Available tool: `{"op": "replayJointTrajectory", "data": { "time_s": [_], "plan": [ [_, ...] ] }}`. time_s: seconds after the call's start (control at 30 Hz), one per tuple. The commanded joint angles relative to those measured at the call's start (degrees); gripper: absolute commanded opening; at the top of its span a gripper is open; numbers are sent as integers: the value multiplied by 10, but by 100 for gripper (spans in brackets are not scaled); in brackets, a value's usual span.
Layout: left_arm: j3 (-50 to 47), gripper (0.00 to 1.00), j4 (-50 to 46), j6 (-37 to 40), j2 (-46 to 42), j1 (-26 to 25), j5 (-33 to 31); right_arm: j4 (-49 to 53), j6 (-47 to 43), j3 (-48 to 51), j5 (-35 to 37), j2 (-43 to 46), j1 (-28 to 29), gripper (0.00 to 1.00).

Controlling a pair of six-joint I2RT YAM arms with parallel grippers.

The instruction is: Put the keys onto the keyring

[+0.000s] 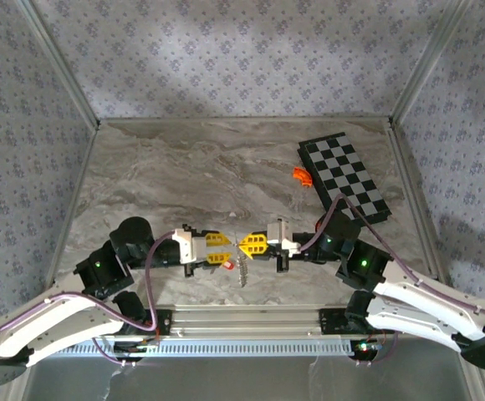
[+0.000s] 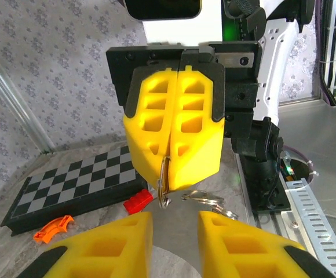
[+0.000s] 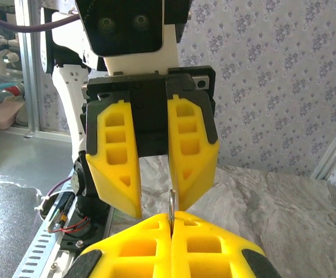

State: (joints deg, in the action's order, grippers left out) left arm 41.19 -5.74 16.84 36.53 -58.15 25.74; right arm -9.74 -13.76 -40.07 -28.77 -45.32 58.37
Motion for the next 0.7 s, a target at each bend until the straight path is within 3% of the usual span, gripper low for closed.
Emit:
{"op": "replayJointTrajectory", "data": {
  "time_s": [0.0, 0.67],
  "plan": [
    [13, 26, 29, -7, -1, -2, 15, -35, 15, -3, -24, -2, -3, 0],
    [15, 22, 57, -10, 18, -2, 25, -20, 14, -1, -38, -1, -6, 0]
  ]
}}
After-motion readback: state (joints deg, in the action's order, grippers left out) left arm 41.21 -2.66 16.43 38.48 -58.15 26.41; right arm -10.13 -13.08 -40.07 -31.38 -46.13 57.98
